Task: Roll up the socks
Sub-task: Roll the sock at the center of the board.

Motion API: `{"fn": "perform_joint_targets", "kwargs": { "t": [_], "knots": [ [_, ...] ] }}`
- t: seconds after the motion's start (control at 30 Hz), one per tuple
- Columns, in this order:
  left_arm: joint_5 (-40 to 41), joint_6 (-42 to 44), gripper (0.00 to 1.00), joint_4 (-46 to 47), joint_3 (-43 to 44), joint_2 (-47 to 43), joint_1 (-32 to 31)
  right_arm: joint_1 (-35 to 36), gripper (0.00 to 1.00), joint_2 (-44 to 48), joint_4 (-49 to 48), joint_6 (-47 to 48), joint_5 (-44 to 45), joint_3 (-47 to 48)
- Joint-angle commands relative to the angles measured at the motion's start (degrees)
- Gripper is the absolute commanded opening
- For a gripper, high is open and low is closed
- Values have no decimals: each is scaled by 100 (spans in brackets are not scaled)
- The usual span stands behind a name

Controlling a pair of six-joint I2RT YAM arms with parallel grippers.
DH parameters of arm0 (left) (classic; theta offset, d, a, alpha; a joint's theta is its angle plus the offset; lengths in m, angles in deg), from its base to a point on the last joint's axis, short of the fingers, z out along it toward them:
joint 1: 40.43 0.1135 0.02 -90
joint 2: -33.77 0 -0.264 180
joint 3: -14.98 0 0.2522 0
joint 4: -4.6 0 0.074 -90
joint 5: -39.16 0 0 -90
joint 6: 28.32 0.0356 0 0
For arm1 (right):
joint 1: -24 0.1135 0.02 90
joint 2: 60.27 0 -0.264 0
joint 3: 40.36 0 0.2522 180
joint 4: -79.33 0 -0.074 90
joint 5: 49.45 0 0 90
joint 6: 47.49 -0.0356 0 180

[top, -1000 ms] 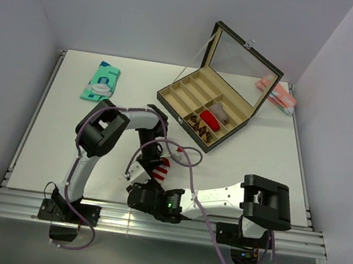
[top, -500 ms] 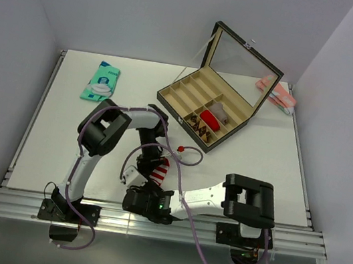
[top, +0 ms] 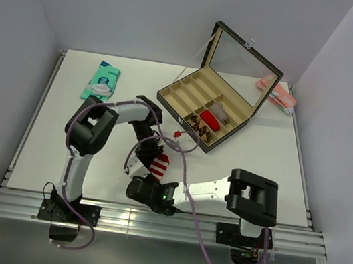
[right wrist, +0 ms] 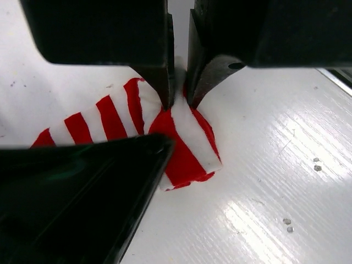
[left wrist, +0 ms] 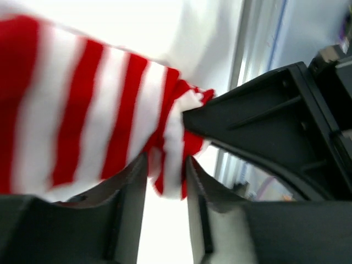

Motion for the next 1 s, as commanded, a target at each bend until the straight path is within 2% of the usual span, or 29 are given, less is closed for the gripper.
{"fn": "perform_joint_targets", "kwargs": {
  "t": [0.0, 0.13, 0.33, 0.47, 0.63, 0.83, 0.97],
  "knots": [
    [-303, -137, 40, 627, 21, -616, 356, -222, 0, 151, 1, -182, -992, -252],
    [-364, -400, 41, 1188, -251, -1047, 663, -504, 0, 345, -130, -227, -1606, -419],
    [-417, -1419, 38, 2419, -796, -1785, 1269, -1075, 0, 617, -333, -508, -2547, -604],
    [-855, -1842, 39, 2982, -955, -2085, 2130, -1549, 0, 609, -333, -692, -3503, -595],
    [-1217, -1597, 39, 2948, -946, -2216, 3114, -2463, 0, 407, -342, -824, -4964, -499],
    [-603, -1386, 43, 3966, -2060, -3446, 3213, -3402, 0, -295, -26, -1052, -6590, 46],
    [82, -1043, 53, 4581, -2982, -4411, 2906, -3817, 0, -796, 228, -1167, -7320, 441]
  ]
}}
